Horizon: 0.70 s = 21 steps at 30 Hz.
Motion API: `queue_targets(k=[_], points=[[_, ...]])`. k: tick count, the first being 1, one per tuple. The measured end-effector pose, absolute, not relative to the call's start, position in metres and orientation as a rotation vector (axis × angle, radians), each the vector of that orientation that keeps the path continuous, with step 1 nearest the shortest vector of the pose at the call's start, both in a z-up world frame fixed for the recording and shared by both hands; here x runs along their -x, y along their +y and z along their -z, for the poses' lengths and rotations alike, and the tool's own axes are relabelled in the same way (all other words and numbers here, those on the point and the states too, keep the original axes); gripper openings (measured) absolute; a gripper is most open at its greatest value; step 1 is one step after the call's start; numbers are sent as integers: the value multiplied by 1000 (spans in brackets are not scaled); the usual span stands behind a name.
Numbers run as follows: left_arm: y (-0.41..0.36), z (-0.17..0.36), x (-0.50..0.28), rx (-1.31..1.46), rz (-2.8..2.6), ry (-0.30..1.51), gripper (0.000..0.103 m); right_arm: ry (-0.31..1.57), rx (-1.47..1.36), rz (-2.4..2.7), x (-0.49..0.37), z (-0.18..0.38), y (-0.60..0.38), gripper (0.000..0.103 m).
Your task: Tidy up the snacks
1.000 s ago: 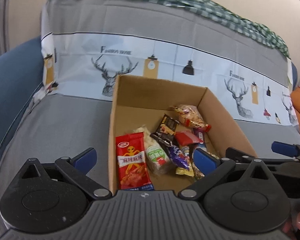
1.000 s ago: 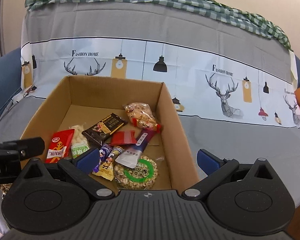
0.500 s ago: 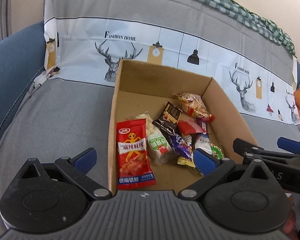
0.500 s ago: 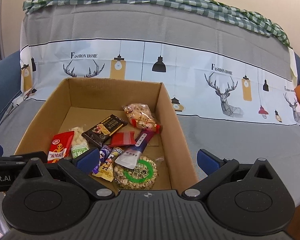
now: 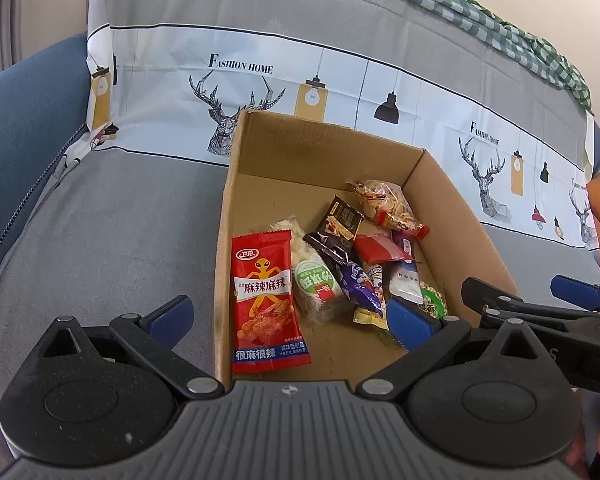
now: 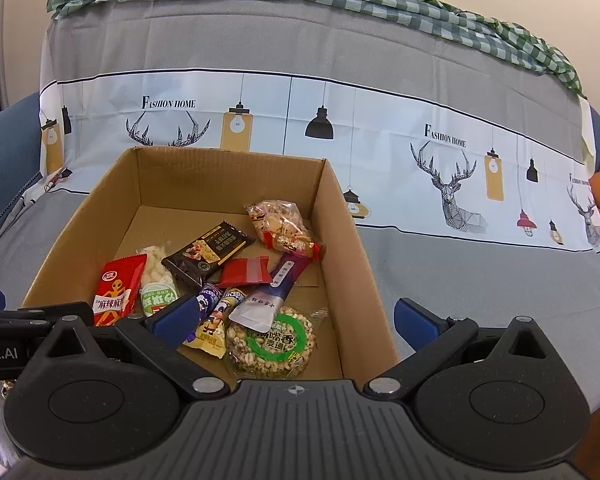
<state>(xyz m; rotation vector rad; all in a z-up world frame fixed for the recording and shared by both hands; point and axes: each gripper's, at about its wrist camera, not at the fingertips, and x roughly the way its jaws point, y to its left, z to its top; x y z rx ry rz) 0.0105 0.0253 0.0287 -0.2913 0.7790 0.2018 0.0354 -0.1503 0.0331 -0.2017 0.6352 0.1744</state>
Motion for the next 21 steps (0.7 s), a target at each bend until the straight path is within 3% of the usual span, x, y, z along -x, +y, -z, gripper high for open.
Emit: queue_targets(k=[21], points=[[21, -26, -11, 292, -197, 784, 102, 648, 203, -172, -37, -31, -151, 102]])
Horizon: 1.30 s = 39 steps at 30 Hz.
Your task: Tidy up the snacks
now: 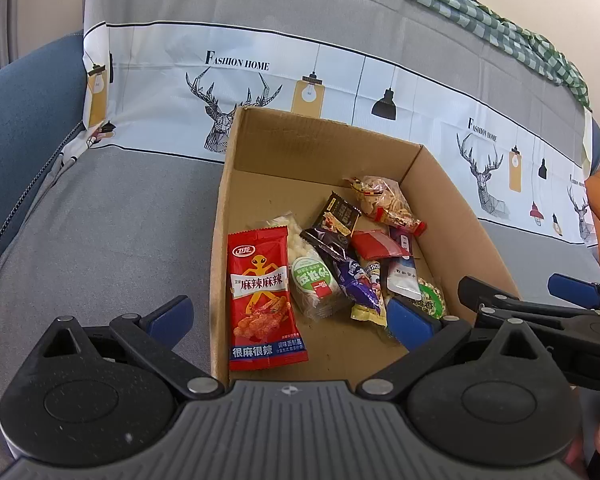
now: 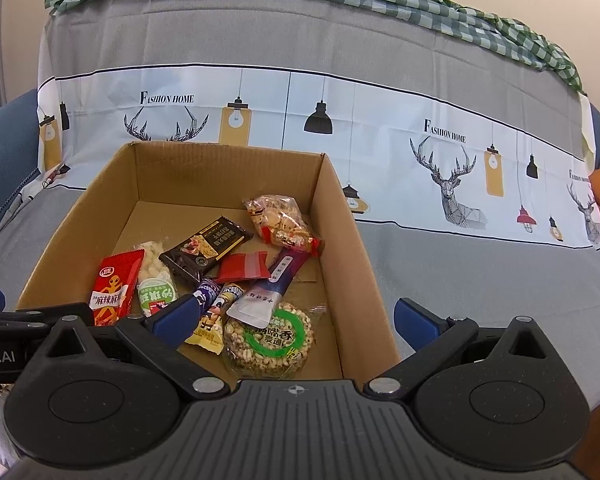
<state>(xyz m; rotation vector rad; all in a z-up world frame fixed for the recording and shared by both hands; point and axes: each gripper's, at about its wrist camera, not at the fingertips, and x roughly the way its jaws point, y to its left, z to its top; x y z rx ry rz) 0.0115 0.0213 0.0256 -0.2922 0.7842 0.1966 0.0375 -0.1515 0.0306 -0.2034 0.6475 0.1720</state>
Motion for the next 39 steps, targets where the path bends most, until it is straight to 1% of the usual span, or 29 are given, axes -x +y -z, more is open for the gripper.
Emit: queue_targets(k=[39], points=[[20, -22, -12, 317, -180, 799, 102, 664, 206, -163, -37, -26, -151, 102]])
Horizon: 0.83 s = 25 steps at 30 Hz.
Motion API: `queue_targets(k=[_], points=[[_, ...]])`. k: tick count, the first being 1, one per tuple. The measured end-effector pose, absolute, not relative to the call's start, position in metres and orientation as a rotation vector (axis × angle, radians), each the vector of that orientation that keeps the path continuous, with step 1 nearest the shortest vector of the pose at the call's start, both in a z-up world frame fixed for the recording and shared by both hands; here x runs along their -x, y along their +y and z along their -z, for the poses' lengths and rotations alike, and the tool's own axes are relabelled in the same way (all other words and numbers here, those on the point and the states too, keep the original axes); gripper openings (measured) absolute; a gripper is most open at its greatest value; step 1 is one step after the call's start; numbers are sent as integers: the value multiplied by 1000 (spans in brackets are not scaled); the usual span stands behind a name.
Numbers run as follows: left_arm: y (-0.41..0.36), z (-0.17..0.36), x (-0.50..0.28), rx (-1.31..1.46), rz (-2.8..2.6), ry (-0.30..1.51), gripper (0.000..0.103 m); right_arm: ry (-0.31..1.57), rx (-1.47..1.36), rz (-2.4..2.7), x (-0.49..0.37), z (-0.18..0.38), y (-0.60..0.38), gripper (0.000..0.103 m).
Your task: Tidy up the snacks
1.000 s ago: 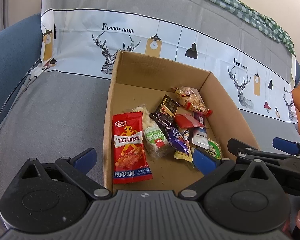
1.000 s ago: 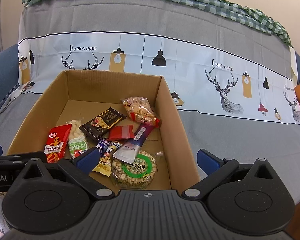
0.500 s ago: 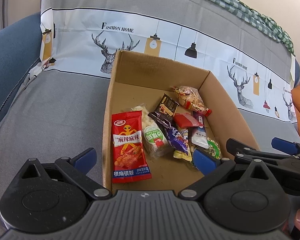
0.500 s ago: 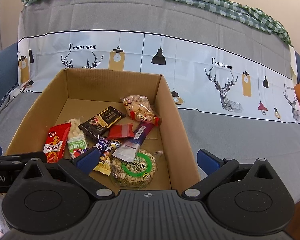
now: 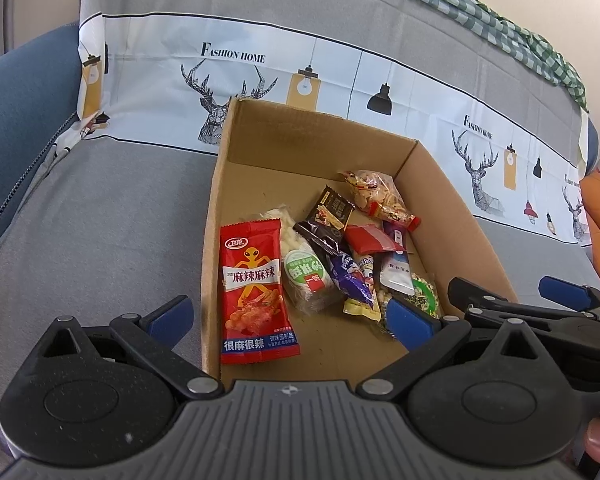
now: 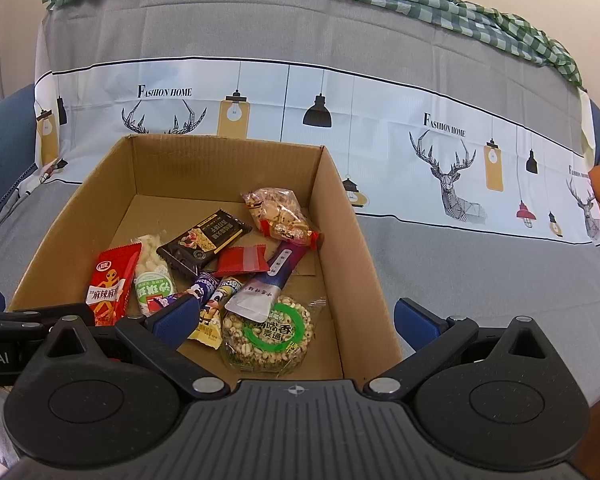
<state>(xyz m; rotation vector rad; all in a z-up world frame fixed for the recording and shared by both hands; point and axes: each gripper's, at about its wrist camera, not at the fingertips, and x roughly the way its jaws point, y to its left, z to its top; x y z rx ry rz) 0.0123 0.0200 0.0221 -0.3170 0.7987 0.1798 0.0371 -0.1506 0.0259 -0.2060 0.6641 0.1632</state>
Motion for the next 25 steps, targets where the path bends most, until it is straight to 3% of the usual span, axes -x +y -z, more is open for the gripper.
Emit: queue_targets(k=[25], points=[[19, -25, -10, 321, -162, 771, 103, 680, 194, -155, -38, -25, -148, 102]])
